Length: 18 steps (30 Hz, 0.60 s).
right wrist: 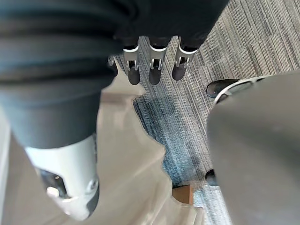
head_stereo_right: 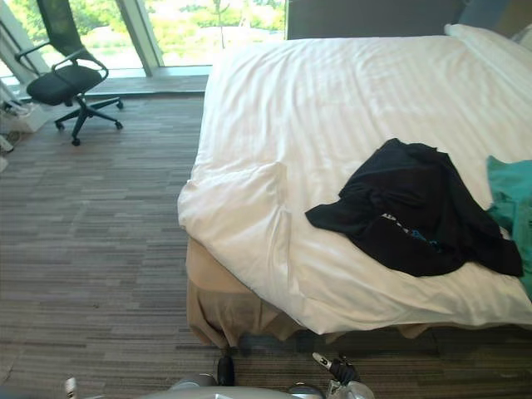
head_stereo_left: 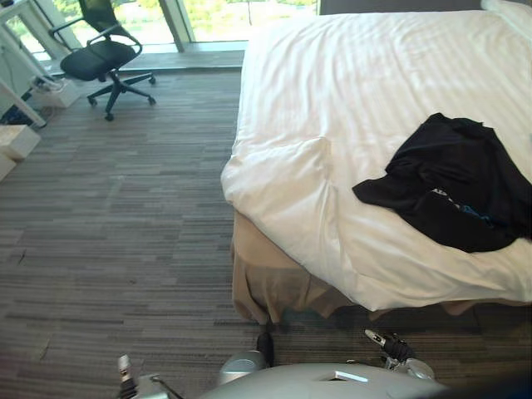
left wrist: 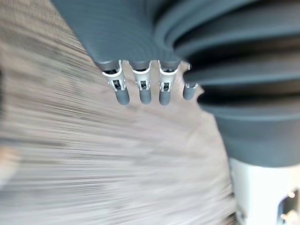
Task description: Tidy the bed and pick cloth on bed and put in laundry
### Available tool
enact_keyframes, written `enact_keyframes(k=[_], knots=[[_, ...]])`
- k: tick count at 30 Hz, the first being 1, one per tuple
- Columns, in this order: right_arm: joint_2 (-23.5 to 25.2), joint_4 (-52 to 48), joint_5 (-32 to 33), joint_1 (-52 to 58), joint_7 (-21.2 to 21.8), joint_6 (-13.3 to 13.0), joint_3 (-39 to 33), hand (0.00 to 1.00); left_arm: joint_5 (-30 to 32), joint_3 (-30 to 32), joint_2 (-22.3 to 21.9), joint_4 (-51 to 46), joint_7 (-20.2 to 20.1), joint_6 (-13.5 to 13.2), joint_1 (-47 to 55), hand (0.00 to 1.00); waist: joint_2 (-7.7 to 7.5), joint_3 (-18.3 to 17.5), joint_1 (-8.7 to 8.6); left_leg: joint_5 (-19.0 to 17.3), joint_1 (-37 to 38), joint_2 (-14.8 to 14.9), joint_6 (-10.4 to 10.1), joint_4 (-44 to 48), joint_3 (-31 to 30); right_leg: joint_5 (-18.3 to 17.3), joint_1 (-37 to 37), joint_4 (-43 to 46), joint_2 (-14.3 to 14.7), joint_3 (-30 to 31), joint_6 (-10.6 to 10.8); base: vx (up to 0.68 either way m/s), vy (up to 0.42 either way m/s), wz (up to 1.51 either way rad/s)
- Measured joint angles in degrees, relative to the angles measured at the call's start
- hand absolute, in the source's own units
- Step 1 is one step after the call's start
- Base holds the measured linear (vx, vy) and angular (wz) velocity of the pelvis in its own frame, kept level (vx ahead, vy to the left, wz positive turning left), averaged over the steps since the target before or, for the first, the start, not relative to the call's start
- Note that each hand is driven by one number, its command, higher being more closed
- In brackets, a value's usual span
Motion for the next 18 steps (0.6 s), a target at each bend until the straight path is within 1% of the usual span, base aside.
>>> enact_keyframes(k=[2,3,5,7,8,9,12,14,16,18], knots=[[-0.1,0.0,0.0,0.0,-0.1,0.0,0.1,0.00,-2.4,4.8,3.2,-0.7,0.1,-1.5,-1.2,0.00,-0.18,0.0,0.02,-0.2,0.0,-0.5,0.1,0.0,-1.0,0.0,1.3,-0.9,-0.2,-1.3,0.0,0.13,-0.057,0.38],[-0.2,0.0,0.0,-0.6,-0.3,0.0,0.4,0.00,-2.3,7.8,5.9,-2.5,0.8,-2.6,-2.8,0.00,-0.16,0.0,0.20,-0.4,0.0,-0.7,0.0,0.0,-1.4,0.0,1.6,-1.1,-0.2,-1.6,0.0,0.09,-0.051,0.22],[-0.2,0.0,0.0,-1.0,-0.5,0.0,1.2,0.00,-1.0,10.1,9.0,-2.9,2.1,-3.4,-4.0,0.00,-0.13,0.0,0.37,-0.5,0.0,-0.7,-0.1,0.0,-1.7,0.0,1.8,-1.1,-0.1,-1.6,0.0,0.07,-0.048,0.14],[-0.3,-0.1,0.2,-0.9,-0.7,0.0,3.4,0.00,0.8,13.0,15.9,-4.4,2.6,-4.1,-6.8,0.00,-0.19,0.0,0.73,-0.9,0.1,-0.5,-0.2,0.0,-2.0,0.1,2.0,-1.0,0.1,-1.5,-0.1,0.07,-0.055,0.10],[-0.3,-0.1,0.2,-0.8,-0.8,0.0,4.2,0.00,2.0,13.4,18.3,-4.7,2.5,-4.2,-7.9,0.00,-0.19,0.0,1.06,-1.0,0.1,-0.4,-0.3,0.0,-1.9,0.2,2.0,-1.0,0.2,-1.4,-0.3,0.06,-0.048,0.02],[-0.3,-0.1,0.4,-0.6,-0.9,0.0,4.9,0.00,3.1,13.4,20.3,-5.7,2.4,-4.3,-9.3,0.00,-0.13,0.0,1.28,-1.0,0.1,-0.2,-0.4,0.0,-1.8,0.4,2.0,-1.0,0.4,-1.4,-0.7,0.05,-0.045,0.00],[-0.2,-0.1,2.8,0.4,-1.4,0.2,7.3,0.00,13.1,11.9,25.2,-10.5,2.7,-4.5,-12.3,0.00,0.03,-0.1,1.77,-1.0,0.3,0.6,-0.4,0.0,-1.3,1.7,1.8,-0.8,1.3,-1.2,-2.2,0.04,-0.033,-0.01],[0.1,-0.7,5.9,1.2,-2.4,0.5,7.5,0.00,18.2,9.3,28.4,-12.9,3.5,-4.5,-14.2,0.00,0.02,-0.1,1.98,-1.1,0.3,1.1,-0.4,0.0,-0.3,2.2,1.2,-0.3,1.5,-0.2,-2.5,0.01,-0.013,-0.14],[0.1,-0.7,6.8,1.5,-3.7,1.7,7.0,0.00,20.6,7.1,29.7,-14.6,4.0,-4.5,-16.2,0.00,0.16,-0.2,1.96,-1.1,0.3,1.3,-0.4,0.1,0.4,2.5,0.7,-0.2,1.4,0.9,-2.5,0.00,-0.011,-0.22],[0.0,-1.1,6.8,1.8,-4.4,2.4,6.6,0.00,22.8,4.3,30.5,-16.0,5.3,-3.5,-18.5,0.00,0.28,-0.2,1.91,-1.1,0.3,1.3,-0.4,0.2,1.4,2.7,0.4,-0.1,1.3,1.7,-2.5,-0.02,-0.007,-0.24]])
